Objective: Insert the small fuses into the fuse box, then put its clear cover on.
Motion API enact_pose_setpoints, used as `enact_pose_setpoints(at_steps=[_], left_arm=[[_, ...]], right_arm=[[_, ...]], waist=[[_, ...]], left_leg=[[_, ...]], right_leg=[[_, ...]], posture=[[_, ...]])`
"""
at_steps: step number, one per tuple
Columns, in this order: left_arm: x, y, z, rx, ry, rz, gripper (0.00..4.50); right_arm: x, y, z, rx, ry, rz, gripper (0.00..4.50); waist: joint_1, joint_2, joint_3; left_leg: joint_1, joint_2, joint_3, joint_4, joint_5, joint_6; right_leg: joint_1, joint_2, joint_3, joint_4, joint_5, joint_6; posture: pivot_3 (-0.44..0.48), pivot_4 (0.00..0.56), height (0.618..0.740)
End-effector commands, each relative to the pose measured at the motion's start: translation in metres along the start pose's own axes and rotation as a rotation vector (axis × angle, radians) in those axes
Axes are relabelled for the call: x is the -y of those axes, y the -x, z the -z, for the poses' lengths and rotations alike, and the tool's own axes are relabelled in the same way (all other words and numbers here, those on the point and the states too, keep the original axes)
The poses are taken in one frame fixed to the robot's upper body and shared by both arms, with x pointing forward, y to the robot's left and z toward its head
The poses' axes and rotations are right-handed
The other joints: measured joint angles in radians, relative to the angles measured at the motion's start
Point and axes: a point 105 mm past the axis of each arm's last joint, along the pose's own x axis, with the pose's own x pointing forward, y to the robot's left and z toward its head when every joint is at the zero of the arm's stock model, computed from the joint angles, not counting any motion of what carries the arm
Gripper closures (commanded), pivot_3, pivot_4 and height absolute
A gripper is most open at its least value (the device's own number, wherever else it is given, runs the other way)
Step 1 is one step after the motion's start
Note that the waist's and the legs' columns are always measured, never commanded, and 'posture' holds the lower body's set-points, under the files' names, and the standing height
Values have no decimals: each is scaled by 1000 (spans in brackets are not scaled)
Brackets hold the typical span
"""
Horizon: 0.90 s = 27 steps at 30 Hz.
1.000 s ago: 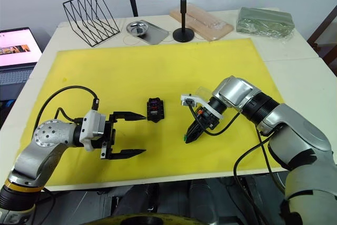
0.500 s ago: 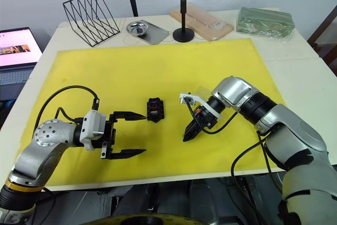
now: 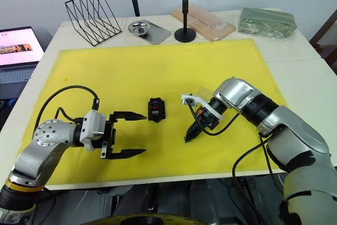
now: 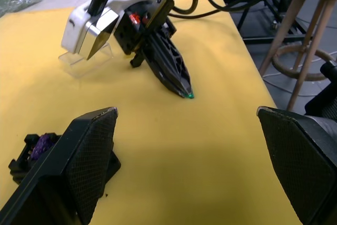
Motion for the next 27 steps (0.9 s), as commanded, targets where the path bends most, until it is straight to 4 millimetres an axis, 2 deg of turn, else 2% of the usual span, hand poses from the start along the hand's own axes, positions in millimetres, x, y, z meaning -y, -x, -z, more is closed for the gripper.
enact_pose_setpoints(at_steps=[1,4,8,12,14,16,20,27], left_arm=[[2,0,-5,8,-21,13,0],[3,3,-5,10,-4,4,0],[0,6,-10,41,42,-46,0],[-4,12,-12,41,64,-63,0],[-4,14,-12,34,62,-54,0],[-4,14,-12,33,61,-45,0],[-4,10,-14,43,56,-24,0],[0,6,-15,55,60,-17,0]], right_arm=[[-19,16,-15,142,-32,-13,4446],[-36,23,-25,323,-52,36,4446],[-45,25,-3,580,-111,114,4446],[-33,21,7,934,-248,277,4446],[-45,16,10,1075,-355,326,4446],[-51,8,14,1136,-528,330,4446],[-50,1,15,1213,-691,420,4446],[-46,-1,11,1240,-773,429,4446]], waist=[[-2,0,0],[-3,0,0],[16,-2,-1],[21,-2,-2],[23,1,-2],[18,2,-1],[-5,-1,-2],[-6,-1,-2]], left_leg=[[0,0,0,0,0,0],[0,0,0,-1,0,0],[0,1,-2,-2,0,0],[0,0,-1,-1,0,0],[1,0,0,-1,0,0],[2,-1,1,-1,0,0],[3,1,3,0,0,1],[3,1,2,-1,0,1]], right_leg=[[0,0,0,0,0,0],[0,0,0,0,0,0],[0,1,0,0,0,0],[2,-1,0,0,0,0],[1,-1,1,0,1,-1],[3,-2,1,0,0,-1],[5,0,2,-1,0,-1],[5,2,2,-1,-1,1]], posture=[[0,150,740],[0,150,740],[0,150,740],[0,150,740],[0,150,740],[0,150,740],[0,150,740],[0,150,740]])
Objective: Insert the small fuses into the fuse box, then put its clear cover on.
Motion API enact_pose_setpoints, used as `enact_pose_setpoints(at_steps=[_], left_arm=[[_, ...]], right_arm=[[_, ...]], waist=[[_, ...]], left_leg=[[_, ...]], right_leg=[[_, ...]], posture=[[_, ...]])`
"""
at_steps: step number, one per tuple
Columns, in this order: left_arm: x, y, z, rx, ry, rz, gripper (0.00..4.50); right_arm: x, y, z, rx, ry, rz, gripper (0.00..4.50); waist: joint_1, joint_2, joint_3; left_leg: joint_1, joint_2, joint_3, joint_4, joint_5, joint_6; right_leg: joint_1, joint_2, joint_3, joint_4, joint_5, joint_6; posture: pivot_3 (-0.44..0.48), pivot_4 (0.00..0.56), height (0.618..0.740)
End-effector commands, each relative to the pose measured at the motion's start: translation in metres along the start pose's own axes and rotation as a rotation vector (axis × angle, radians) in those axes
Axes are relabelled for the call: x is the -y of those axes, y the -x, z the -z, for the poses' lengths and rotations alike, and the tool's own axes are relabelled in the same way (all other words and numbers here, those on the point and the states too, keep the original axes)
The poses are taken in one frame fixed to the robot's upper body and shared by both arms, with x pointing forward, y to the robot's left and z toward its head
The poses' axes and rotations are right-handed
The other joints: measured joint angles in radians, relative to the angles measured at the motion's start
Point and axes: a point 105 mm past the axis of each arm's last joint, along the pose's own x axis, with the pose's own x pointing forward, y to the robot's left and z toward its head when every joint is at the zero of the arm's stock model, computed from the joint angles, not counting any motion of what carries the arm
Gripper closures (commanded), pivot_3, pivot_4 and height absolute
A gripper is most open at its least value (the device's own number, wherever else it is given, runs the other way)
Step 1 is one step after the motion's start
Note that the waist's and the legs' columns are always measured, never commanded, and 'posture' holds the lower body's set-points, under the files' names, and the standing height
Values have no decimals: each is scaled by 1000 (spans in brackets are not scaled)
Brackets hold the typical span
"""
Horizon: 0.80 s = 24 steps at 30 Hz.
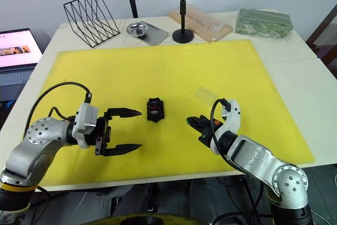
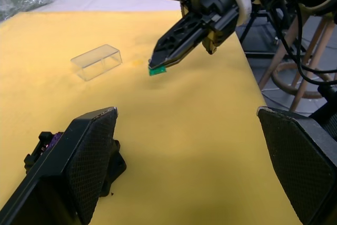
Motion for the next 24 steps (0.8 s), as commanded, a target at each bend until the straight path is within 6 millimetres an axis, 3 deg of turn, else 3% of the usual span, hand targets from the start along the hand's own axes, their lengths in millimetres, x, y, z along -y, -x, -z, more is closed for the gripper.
enact_pose_setpoints(at_steps=[1,15,18,24], left_arm=[[7,-5,-7,26,-22,15,0],[9,-6,-6,26,-26,0,0],[7,-5,-6,25,-29,0,0],[6,-6,-5,26,-32,1,0]], right_arm=[[-9,-1,-1,2,-17,-39,4446],[3,-9,13,-38,-111,27,4446],[4,-9,13,-38,-107,35,3800],[4,-6,13,-42,-86,27,1800]], waist=[[0,0,0],[4,0,0],[3,0,0],[3,0,0]], left_leg=[[0,0,0,0,0,0],[0,0,-1,0,0,0],[0,0,-1,0,0,0],[0,0,-1,0,0,0]], right_leg=[[0,0,0,0,0,0],[0,1,0,0,-1,-2],[0,1,0,0,-1,-2],[0,1,0,0,-1,-2]], posture=[[0,150,740],[0,150,740],[0,150,740],[0,150,740]])
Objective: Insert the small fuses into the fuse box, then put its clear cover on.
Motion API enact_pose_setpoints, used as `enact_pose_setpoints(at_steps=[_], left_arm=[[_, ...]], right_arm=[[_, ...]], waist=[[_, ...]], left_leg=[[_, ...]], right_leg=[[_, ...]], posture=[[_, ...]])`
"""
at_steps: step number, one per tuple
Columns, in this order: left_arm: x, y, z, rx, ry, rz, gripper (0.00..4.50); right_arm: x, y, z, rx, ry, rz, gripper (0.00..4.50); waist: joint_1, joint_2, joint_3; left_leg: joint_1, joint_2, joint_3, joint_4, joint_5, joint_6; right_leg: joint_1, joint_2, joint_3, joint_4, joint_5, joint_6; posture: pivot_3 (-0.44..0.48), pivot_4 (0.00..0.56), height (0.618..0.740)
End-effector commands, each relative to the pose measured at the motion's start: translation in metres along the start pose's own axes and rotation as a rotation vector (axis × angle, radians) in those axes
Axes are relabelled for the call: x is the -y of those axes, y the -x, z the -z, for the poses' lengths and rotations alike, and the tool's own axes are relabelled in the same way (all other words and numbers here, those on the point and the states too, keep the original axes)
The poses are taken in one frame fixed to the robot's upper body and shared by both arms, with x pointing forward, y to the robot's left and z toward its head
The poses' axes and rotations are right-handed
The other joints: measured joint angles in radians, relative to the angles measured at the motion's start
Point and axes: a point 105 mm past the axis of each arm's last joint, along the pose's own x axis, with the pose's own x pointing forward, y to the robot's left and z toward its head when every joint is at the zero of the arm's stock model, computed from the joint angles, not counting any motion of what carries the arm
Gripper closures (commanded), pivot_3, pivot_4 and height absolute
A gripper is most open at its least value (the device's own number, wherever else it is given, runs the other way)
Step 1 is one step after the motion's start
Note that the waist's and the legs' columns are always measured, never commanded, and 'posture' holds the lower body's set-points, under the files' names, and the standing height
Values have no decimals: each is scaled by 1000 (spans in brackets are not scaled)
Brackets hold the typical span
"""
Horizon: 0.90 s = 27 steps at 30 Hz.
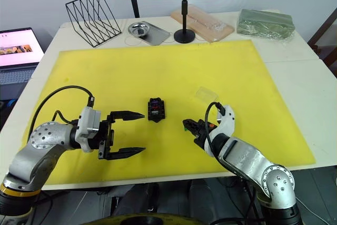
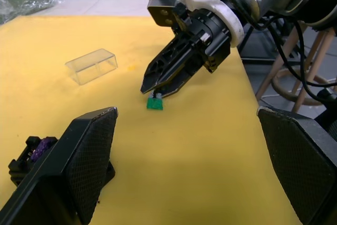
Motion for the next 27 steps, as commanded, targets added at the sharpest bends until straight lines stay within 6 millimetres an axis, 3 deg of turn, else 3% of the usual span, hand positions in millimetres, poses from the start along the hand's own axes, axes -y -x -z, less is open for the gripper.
enact_pose_setpoints(at_steps=[1,5,7,9,12,17,27], left_arm=[[0,-1,-5,10,-33,10,0],[-2,-1,-4,9,-34,13,0],[-2,-1,-4,6,-40,20,0],[-2,-1,-3,4,-42,24,0],[-3,0,-3,2,-45,28,0],[-2,0,-2,-5,-52,55,0],[-4,-1,-2,-18,-72,78,0]], right_arm=[[-7,5,0,-1,19,-40,1451],[-4,18,5,-51,127,-86,76],[5,37,3,-219,324,-170,30],[8,54,-2,-367,413,-223,30],[-12,71,-19,-557,658,-282,30],[-35,54,-57,-635,903,-416,30],[-28,5,-69,-972,1270,-514,30]], waist=[[0,0,0],[2,0,0],[4,2,1],[3,2,1],[-4,1,2],[-2,0,4],[-3,-1,6]], left_leg=[[0,0,0,0,0,0],[0,0,0,0,0,0],[0,-1,0,0,0,0],[0,-2,2,2,-1,1],[6,1,5,3,-2,3],[12,3,8,1,-5,8],[-3,0,8,2,-4,6]], right_leg=[[0,0,0,0,0,0],[0,0,0,0,0,0],[1,0,0,-1,0,-1],[4,-1,0,-4,-2,-2],[10,0,-1,-5,-2,-3],[12,3,-2,-4,-5,-3],[-4,-2,-1,-1,-1,2]], posture=[[0,150,740],[0,150,740],[0,150,740],[0,150,740],[0,150,740],[0,150,740],[0,150,740]])
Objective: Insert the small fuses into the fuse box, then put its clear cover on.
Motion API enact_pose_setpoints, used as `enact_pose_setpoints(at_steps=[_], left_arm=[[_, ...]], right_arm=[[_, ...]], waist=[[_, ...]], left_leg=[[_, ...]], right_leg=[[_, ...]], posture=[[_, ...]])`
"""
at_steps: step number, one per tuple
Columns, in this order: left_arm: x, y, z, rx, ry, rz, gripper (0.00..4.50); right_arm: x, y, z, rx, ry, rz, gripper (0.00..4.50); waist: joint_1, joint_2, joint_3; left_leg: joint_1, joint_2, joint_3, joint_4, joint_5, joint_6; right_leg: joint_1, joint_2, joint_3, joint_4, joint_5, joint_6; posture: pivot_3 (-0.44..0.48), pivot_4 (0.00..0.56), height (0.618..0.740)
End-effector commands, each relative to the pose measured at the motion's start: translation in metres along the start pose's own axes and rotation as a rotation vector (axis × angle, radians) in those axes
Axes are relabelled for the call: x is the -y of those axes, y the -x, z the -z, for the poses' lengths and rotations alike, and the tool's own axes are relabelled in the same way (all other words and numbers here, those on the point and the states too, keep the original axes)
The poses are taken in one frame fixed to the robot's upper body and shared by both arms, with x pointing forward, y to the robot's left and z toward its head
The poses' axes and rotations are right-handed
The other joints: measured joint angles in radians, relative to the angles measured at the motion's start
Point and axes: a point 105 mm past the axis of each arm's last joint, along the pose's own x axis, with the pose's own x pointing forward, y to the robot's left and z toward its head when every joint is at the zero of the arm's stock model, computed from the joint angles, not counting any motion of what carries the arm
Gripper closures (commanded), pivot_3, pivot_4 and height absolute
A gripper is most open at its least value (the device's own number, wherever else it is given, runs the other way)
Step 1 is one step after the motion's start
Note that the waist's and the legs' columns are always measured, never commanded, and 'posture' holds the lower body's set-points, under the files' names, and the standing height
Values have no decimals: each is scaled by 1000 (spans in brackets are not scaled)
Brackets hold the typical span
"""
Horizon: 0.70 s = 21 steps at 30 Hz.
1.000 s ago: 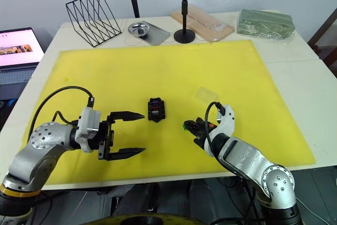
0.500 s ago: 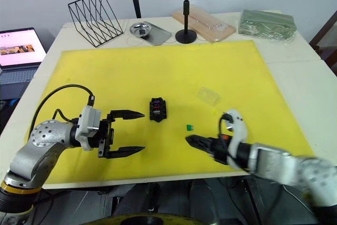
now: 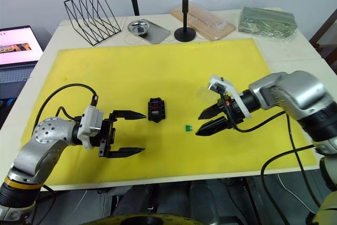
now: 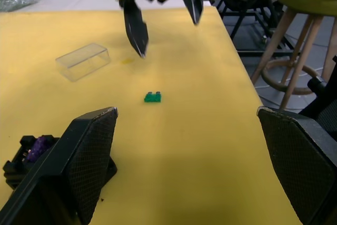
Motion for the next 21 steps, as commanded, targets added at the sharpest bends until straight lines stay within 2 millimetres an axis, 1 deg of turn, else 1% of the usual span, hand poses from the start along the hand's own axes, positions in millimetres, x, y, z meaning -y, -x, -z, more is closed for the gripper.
enact_pose_setpoints(at_steps=[1,2,3,5,10,15,21], left_arm=[[2,0,-5,-5,-41,10,0],[3,-1,-5,-5,-41,12,0],[4,-1,-5,-5,-40,13,0],[5,-1,-5,-6,-38,12,0],[6,-1,-5,-7,-38,4,0],[7,-2,-4,-8,-37,3,0],[7,-2,-4,-10,-33,2,0]], right_arm=[[13,-3,-10,-108,124,-2,30],[17,-7,-13,-130,139,3,442],[20,-9,-15,-146,159,0,598],[23,-12,-18,-164,172,-12,1236],[26,-16,-25,-166,172,-21,1236],[27,-20,-27,-184,167,-37,1236],[24,-26,-28,-194,157,-68,1236]], waist=[[-4,0,0],[-5,0,0],[-4,0,0],[-2,0,0],[2,0,0],[-1,0,0],[-2,0,0]], left_leg=[[1,0,0,0,0,0],[1,0,0,-1,0,0],[1,0,0,-1,0,0],[1,0,-1,-1,1,-1],[0,-1,-6,-1,2,-4],[1,-2,-6,-2,2,-4],[1,-1,-6,-2,2,-4]], right_leg=[[0,0,0,0,0,0],[0,0,0,0,0,0],[0,0,0,0,0,0],[-1,1,0,1,0,-1],[-1,-2,0,1,1,-1],[-1,-2,0,2,1,-1],[-1,-2,0,2,1,-1]], posture=[[0,150,740],[0,150,740],[0,150,740],[0,150,740],[0,150,740],[0,150,740],[0,150,740]])
